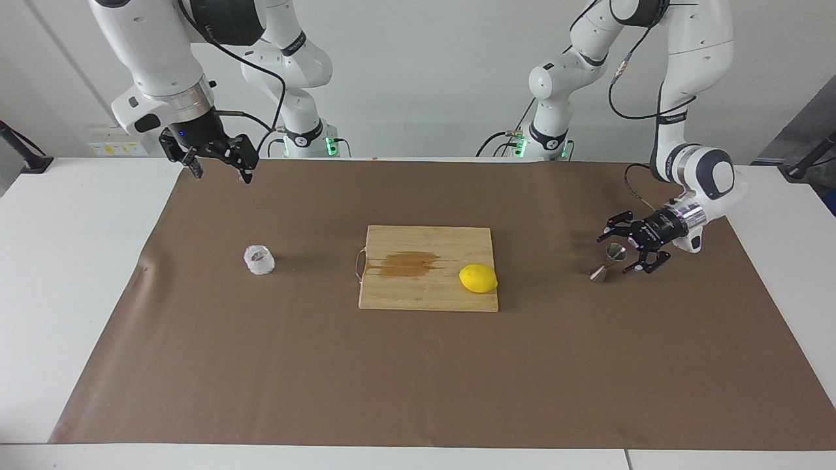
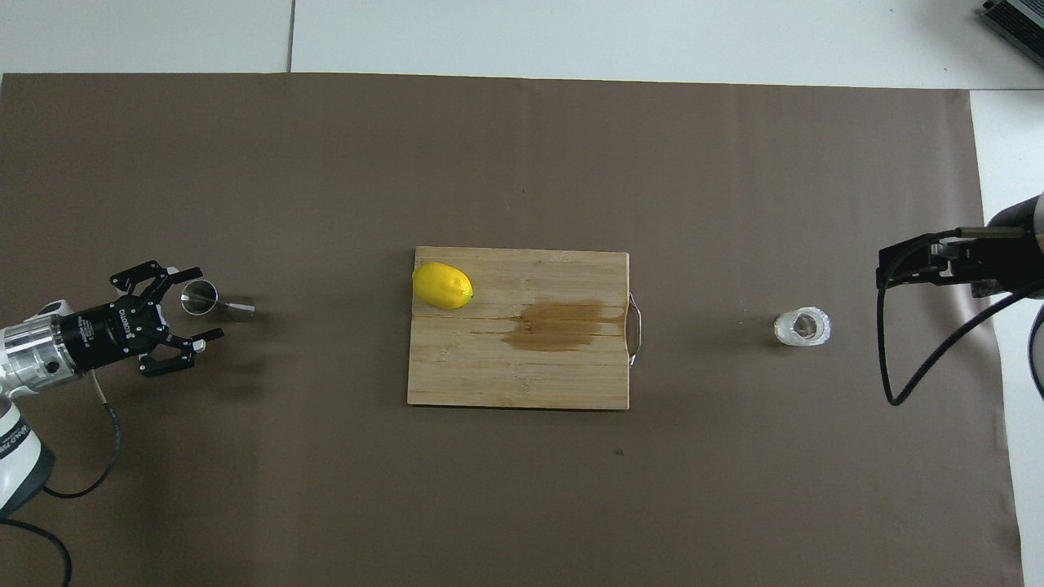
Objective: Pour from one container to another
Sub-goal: 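Reach the left gripper to the steel jigger and close on it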
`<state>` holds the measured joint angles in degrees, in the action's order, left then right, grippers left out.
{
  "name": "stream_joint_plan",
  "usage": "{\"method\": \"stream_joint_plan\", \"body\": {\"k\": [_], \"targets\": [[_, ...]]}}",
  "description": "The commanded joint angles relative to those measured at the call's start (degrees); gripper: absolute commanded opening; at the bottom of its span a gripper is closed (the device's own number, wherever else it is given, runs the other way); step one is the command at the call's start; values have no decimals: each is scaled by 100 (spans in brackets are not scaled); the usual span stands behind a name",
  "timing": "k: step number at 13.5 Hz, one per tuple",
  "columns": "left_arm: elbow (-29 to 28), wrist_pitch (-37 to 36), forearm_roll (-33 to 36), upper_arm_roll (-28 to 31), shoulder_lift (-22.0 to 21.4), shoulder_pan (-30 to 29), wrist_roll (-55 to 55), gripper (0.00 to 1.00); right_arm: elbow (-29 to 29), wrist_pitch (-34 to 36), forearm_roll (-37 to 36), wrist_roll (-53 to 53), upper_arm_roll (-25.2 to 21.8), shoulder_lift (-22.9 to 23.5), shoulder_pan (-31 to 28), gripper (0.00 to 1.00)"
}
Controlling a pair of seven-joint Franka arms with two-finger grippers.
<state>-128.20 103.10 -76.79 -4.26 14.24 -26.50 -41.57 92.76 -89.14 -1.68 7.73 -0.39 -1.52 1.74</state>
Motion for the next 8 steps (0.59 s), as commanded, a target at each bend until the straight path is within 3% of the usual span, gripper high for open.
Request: {"method": "stream_joint_plan", "body": {"k": [1, 3, 7, 8], "targets": [[-231, 149, -152, 57, -194, 92, 88, 100, 111, 20, 36, -114, -14, -112, -24, 100], [-275, 158, -169, 57, -220, 92, 97, 100, 111, 20, 36, -114, -14, -120, -24, 100], [-311, 158, -266, 57, -247, 118, 97, 86, 102, 20, 36, -114, -14, -112, -24, 100], [-311, 158, -266, 57, -273, 136, 106, 77, 111, 20, 36, -114, -14, -112, -24, 100]]}}
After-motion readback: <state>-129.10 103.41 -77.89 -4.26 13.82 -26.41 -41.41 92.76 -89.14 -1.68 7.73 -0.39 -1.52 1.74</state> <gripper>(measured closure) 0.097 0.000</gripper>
